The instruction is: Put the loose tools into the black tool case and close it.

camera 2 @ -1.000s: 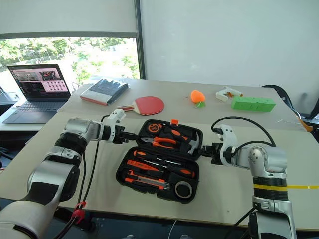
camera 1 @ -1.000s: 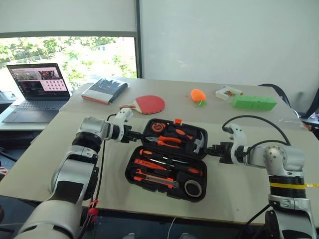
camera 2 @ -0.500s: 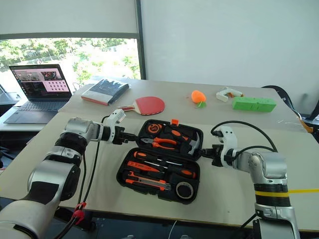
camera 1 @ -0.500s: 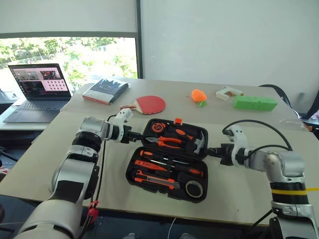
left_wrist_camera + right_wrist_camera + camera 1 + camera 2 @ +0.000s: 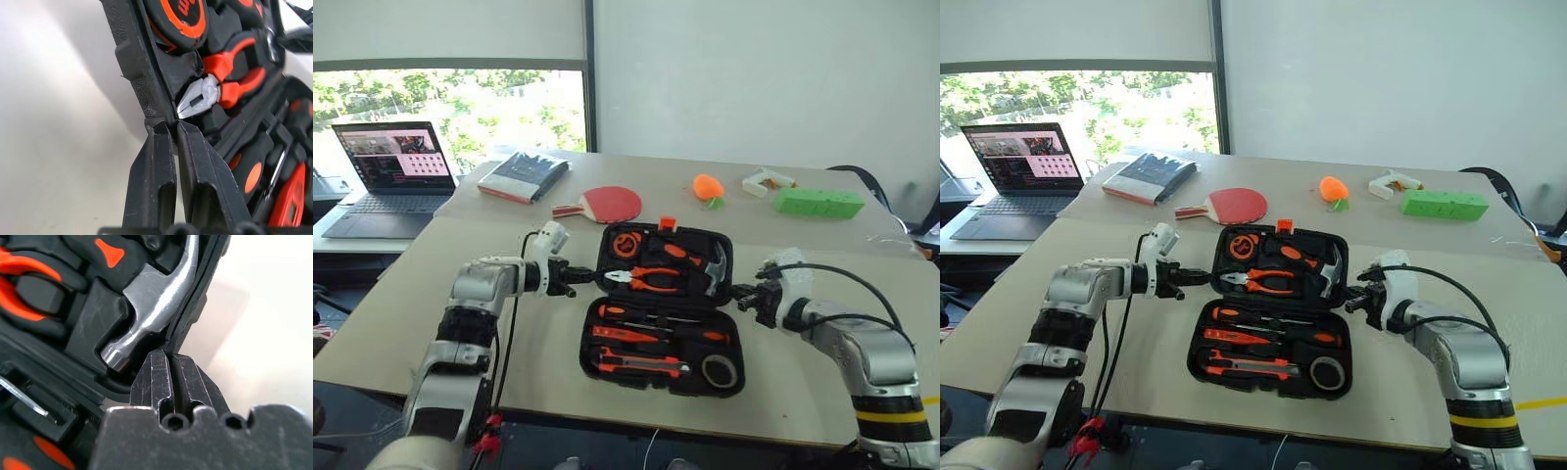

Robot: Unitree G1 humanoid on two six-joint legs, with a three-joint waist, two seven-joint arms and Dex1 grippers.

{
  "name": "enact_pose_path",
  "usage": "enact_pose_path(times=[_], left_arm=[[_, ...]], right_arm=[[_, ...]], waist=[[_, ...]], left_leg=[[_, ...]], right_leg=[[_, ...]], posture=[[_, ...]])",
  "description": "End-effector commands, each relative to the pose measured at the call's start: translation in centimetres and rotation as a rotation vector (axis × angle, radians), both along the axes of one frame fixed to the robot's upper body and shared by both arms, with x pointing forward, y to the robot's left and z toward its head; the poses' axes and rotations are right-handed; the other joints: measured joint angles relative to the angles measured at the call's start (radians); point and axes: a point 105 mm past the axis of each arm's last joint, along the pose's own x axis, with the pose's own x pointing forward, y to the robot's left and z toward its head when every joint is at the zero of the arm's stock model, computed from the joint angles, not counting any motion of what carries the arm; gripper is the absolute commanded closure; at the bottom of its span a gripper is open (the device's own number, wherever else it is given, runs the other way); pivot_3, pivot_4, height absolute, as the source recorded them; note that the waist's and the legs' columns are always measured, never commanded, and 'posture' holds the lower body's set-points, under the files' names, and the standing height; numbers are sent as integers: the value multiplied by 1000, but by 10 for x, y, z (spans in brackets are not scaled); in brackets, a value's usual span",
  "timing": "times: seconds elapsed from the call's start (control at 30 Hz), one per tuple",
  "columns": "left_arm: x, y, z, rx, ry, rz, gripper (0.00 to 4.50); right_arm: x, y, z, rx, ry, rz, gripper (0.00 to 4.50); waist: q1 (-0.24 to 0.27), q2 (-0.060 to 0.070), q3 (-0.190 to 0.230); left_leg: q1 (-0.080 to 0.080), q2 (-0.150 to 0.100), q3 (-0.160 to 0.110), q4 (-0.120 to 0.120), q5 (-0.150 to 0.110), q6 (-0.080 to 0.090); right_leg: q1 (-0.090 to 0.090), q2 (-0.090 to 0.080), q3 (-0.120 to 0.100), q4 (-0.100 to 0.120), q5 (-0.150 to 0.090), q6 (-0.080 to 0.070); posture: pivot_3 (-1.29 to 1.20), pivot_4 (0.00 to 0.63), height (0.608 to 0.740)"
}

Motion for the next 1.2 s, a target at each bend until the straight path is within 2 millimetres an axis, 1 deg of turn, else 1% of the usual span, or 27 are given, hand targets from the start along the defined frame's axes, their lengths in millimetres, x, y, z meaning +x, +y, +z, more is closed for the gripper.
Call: enact_pose_path(times=[0.03, 0.13, 0.2, 0.37, 0.5, 0.57, 0.73, 0.83, 1.07, 1.2], left_arm=[[-10, -39, 33, -63, -267, -115, 4367], [-8, -31, 31, -1, -409, -56, 4367], [-8, -28, 28, 26, -466, -34, 4367], [-13, -21, 19, 45, -522, -1, 4367], [-19, -21, 17, 62, -583, -5, 4367], [-22, -21, 15, 80, -620, -15, 4367], [-22, -16, 17, 92, -678, 18, 4367], [-24, -12, 18, 114, -722, 20, 4367], [-25, -4, 16, 137, -748, 31, 4367], [-29, -1, 17, 150, -776, 25, 4367]], right_arm=[[-9, 35, 37, -92, -277, 173, 4500], [-18, 34, 34, -185, -379, 205, 4500], [-24, 34, 32, -231, -434, 232, 4500], [-37, 33, 25, -333, -533, 277, 4500], [-42, 29, 21, -421, -604, 292, 4500], [-44, 27, 19, -446, -623, 290, 4500], [-47, 26, 19, -508, -688, 293, 4500], [-51, 24, 14, -544, -712, 300, 4500], [-61, 22, 4, -591, -743, 308, 4500], [-70, 25, -2, -629, -763, 343, 4500]], waist=[[1, 0, 0], [2, 0, 0], [2, 0, 0], [-6, 0, 0], [-11, 0, 0], [-10, 0, 0], [-10, 0, 0], [-9, 0, 0], [-10, 0, 0], [-10, 0, 0]], left_leg=[[0, 0, 0, 0, 0, 0], [0, 0, 0, 0, 0, 0], [1, 0, 1, 0, 0, 0], [3, 0, 2, 1, 1, -1], [8, 1, 2, 0, 1, -1], [8, 1, 2, 0, 1, -1], [9, 1, 3, 0, 1, -1], [9, 1, 3, 0, 1, -1], [9, 1, 3, 0, 1, -1], [9, 1, 3, 0, 1, -1]], right_leg=[[0, 0, 0, 0, 0, 0], [0, 0, 1, -1, 0, 0], [0, 0, 1, -2, 0, 0], [0, 0, 2, -1, 0, 0], [4, 1, 3, 0, 0, -1], [4, 1, 3, 0, 0, -1], [4, 1, 3, 0, 0, -1], [4, 1, 3, 0, 0, -1], [4, 1, 3, 0, 0, -1], [4, 1, 3, 0, 0, -1]], posture=[[0, 150, 736], [0, 150, 736], [0, 150, 736], [0, 150, 736], [0, 150, 736], [0, 150, 736], [0, 150, 736], [0, 150, 736], [0, 150, 736], [0, 150, 736]])
